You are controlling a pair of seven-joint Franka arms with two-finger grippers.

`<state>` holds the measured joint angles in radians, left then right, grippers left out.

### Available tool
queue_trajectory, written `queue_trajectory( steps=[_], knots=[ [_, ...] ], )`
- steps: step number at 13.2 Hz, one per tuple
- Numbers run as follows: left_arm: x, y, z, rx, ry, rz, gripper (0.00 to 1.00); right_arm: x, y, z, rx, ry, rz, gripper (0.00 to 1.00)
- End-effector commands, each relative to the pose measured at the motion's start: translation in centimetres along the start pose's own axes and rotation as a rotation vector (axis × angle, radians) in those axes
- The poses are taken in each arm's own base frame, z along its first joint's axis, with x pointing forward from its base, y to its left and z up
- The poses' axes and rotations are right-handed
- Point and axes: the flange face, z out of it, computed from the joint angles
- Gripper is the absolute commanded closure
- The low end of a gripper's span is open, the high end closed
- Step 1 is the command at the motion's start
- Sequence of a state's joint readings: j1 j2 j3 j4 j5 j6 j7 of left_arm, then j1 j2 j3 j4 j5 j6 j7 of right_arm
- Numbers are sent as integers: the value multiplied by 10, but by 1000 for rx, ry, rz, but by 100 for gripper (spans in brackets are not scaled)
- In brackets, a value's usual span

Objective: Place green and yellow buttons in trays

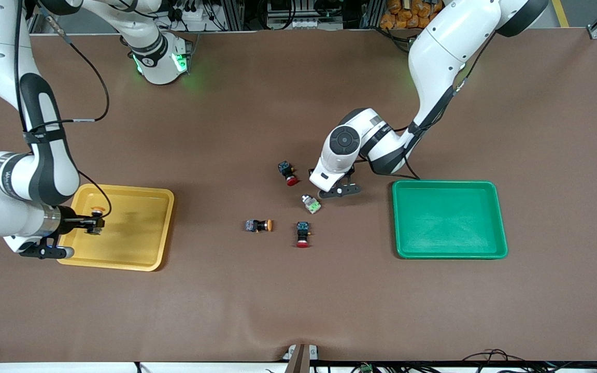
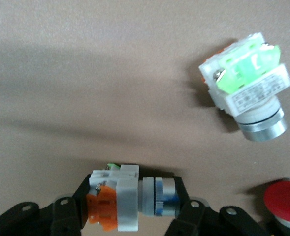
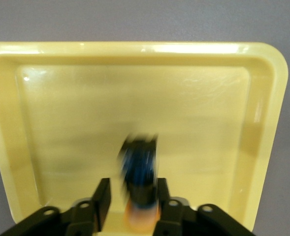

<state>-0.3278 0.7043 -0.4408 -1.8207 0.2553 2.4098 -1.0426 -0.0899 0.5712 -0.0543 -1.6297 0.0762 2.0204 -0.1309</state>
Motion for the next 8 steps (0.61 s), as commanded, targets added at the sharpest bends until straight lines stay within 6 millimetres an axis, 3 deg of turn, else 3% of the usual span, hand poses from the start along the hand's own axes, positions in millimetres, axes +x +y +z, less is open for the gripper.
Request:
queue_trajectory(
  steps=[1,3,5,7,8],
  knots=[
    [26,-13,-26,5,51,12,100,4,-26,-3,8,7,-39,0],
    [38,-29,-53,52,54,24,100,8,-43,-11,93,29,45,0],
    [61,-58,-75,86,48,56,100,20,-92,-37,133,65,129,0],
    [83,-91,-91,111,26,106,100,19,-126,-36,138,58,107,0],
    [93,-109,-93,131,3,134,100,19,-154,-39,137,64,68,0]
  ],
)
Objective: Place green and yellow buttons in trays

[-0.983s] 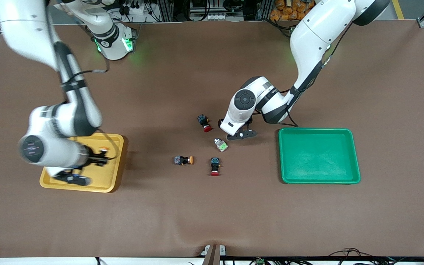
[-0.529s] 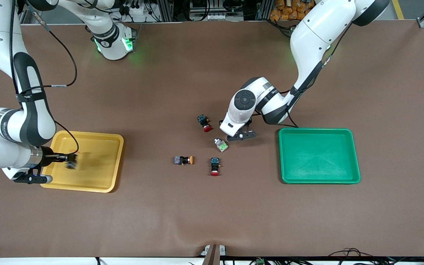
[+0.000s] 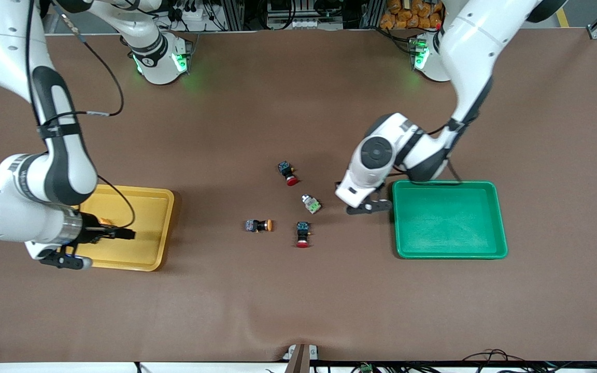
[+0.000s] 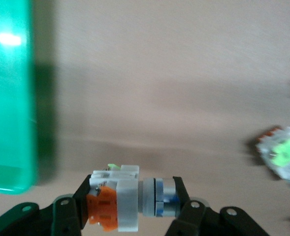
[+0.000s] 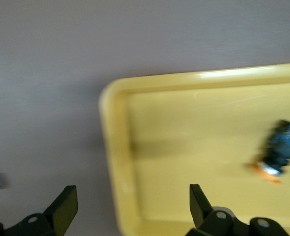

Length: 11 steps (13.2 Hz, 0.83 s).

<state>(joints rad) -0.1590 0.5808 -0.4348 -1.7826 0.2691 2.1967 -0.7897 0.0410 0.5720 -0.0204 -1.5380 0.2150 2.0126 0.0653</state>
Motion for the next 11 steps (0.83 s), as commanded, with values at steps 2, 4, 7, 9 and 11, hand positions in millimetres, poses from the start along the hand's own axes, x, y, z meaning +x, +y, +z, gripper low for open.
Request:
queue_trajectory(
  steps=[2,4,7,9,11],
  knots=[
    [25,-68,-6,45,-42,69,100,-6,-74,17,11,-19,-52,0],
    [42,-105,-3,47,-53,78,100,-23,-133,44,-5,-43,-29,0],
    [64,-174,12,87,-62,89,100,-40,-202,66,-4,7,28,0],
    [75,-221,21,113,-58,106,100,-45,-225,72,9,60,-12,0],
    [81,-250,31,94,-57,154,100,-59,-257,94,16,83,-53,0]
  ],
)
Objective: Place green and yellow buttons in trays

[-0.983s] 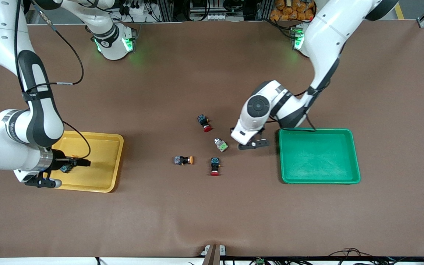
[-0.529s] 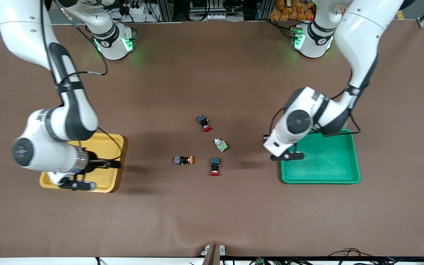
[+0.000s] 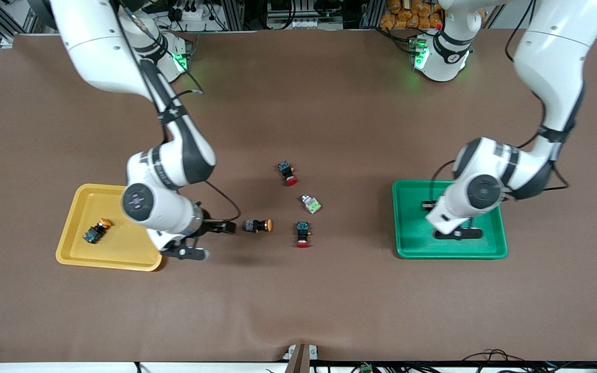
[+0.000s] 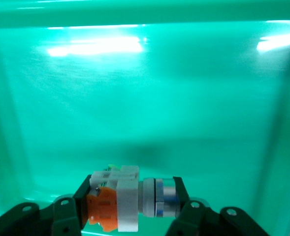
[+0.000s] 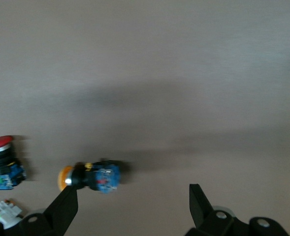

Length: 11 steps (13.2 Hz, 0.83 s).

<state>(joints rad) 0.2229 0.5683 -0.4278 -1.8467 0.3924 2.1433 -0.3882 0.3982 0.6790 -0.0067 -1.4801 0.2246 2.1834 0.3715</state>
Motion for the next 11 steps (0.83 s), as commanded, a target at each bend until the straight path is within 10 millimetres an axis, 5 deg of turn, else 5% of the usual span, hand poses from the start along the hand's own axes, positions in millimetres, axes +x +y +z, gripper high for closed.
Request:
queue_trajectory(
  steps=[1,5,8,10,11],
  knots=[
    [1,-37,22,-12,10,65,100,-7,-33,24,16,48,-23,0],
    [7,-81,44,0,39,120,100,-14,-47,53,12,87,-44,0],
    [6,-83,46,4,39,152,94,-33,-62,89,-3,83,-81,0],
    [8,-83,44,2,43,146,5,-39,-60,99,-13,71,-83,0],
    [8,-82,43,1,45,151,0,-42,-58,104,-20,61,-83,0]
  ],
)
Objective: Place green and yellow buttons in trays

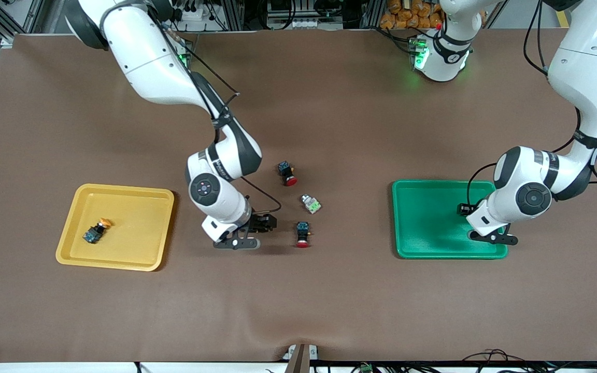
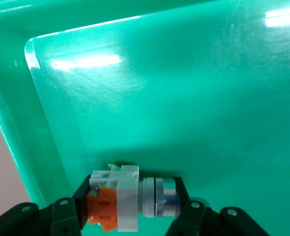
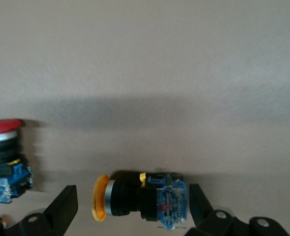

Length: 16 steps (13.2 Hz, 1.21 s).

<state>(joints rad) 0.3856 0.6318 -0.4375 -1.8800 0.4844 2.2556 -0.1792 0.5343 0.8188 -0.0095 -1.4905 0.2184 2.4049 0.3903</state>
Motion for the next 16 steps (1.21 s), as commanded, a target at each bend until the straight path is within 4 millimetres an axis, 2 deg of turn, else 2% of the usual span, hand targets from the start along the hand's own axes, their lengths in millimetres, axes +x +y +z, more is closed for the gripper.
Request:
queue_trajectory(
  steps=[1,3,5,7,10,12,13,14,16],
  knots=[
    [1,1,-10,20,23,20,0,-6,6,7,-22,-4,14,0],
    [2,1,-17,24,32,24,0,-8,9,11,-23,-15,43,0],
    [5,16,-35,15,55,29,0,-14,2,14,-25,-19,58,0],
    [4,39,-62,16,66,18,0,-13,2,16,-26,-7,50,0],
    [0,98,-90,-12,56,-66,0,-12,1,20,-19,24,44,0],
    [-2,136,-101,-29,55,-145,0,-12,3,20,-30,33,31,73],
    [-5,156,-105,-48,53,-190,0,-14,6,22,-35,28,33,95],
    [-7,178,-108,-89,37,-249,0,-12,11,16,-38,27,38,100],
    [-6,226,-116,-143,19,-337,0,-1,29,-23,-60,35,58,100]
  ],
)
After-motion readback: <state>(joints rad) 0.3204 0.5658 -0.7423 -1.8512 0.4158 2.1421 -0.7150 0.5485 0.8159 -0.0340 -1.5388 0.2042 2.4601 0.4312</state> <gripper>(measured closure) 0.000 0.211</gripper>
